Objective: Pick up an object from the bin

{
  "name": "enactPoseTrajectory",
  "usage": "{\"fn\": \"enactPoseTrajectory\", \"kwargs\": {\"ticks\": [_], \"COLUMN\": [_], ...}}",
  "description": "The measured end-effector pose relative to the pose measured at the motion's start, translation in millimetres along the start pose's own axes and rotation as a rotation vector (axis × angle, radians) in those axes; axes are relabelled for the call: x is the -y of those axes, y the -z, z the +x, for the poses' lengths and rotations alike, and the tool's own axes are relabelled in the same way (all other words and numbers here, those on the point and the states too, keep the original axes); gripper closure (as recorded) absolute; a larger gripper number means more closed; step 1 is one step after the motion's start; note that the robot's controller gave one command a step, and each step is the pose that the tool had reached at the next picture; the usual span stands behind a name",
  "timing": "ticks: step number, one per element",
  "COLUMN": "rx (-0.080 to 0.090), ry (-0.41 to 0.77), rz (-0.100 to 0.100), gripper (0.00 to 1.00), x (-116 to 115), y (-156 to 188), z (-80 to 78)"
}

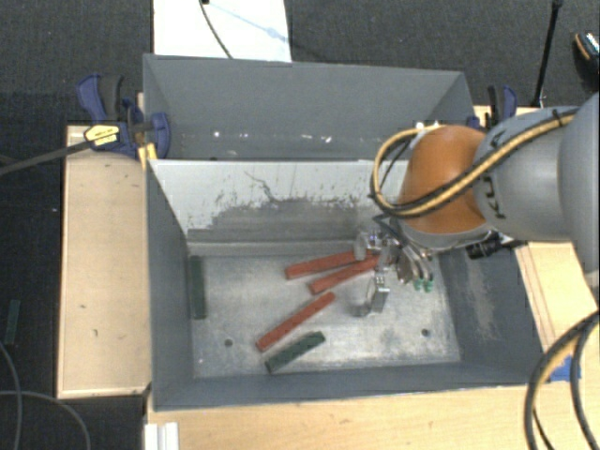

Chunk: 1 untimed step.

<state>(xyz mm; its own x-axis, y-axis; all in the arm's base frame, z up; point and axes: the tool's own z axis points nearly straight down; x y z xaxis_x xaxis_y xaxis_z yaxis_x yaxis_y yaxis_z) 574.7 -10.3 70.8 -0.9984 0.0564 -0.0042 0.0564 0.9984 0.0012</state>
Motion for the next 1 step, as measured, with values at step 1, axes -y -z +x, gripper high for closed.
{"fn": "enactPoseTrajectory", "kwargs": {"ticks": [1], "rx": [0.004], "ry": [0.0], "rz": [-0.001], "gripper": [1.0], "x": [-0.4], "y": [2.9], "z": [-1.8]}}
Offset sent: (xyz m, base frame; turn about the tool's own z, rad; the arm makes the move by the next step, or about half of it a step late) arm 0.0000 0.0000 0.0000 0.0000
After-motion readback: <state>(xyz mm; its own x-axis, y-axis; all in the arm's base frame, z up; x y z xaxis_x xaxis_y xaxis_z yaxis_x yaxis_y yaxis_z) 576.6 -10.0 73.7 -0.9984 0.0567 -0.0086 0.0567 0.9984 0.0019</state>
